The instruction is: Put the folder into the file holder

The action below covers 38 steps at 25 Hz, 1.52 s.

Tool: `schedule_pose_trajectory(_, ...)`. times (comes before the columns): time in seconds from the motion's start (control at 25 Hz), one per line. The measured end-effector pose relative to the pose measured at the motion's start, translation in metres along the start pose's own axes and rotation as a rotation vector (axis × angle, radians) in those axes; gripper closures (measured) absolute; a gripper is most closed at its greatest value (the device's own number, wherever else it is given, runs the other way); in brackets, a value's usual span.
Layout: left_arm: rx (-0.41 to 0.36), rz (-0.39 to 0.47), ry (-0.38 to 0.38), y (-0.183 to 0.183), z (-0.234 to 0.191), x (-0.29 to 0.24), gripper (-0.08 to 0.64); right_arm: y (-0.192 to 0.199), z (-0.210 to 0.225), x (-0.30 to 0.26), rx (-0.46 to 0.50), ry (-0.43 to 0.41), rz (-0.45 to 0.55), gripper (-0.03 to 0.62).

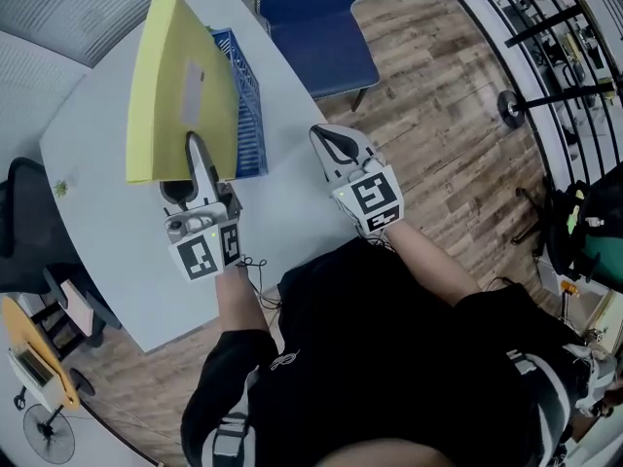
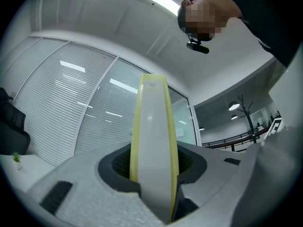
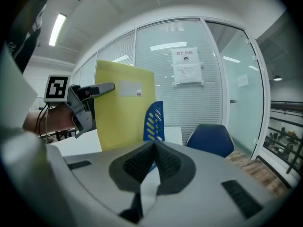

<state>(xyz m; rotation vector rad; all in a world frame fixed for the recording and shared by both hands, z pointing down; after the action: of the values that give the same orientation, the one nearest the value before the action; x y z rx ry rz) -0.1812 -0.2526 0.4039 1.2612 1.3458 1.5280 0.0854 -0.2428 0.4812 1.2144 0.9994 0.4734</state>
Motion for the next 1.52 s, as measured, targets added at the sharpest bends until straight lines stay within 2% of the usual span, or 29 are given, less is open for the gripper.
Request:
schedule_pose_trajectory(0.16,-0.001,0.02,-0.017,0.006,0.003,0.001,0.389,0.004,-0.001,-0.002,0.01,-0.011,-0.012,0.588)
schedule_pose_trajectory(0.4,-0.026,0.032,0.001,0.008,0.009,0.004,0.388,0.01,-0.009,-0.003,0.004,-0.03,-0.027,0.588)
schedule_pose_trajectory(1.08,-0.008,0.084,-0.034,0.005,0.009,0.02,0.388,0.014,-0.008,0.001,0.002,-0.027,-0.029,0.588)
schedule_pose_trajectory(1.32,0.018,0.07,-0.03,0.005,0.006,0.02,0.387,0.015,-0.008,0.001,-0.003,-0.03,-0.035,0.588)
schedule_pose_trajectory(1.52,0.009,0.064,-0.033,0.004,0.009,0.021,0.391,0.012,-0.01,0.003,-0.004,-0.026,-0.02,0.588)
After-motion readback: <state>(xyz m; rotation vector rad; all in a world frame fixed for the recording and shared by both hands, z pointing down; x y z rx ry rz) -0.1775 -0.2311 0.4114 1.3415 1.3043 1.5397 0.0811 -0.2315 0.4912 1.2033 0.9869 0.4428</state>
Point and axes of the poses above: the fingertips, and each gripper's own axes: x backward along the fingers, z to its right, y out of its underside, the point moved 9 cm from there along x, backward along the fingers, and after that the axes turned 5 degrees about -z, right-handed, at the moved point
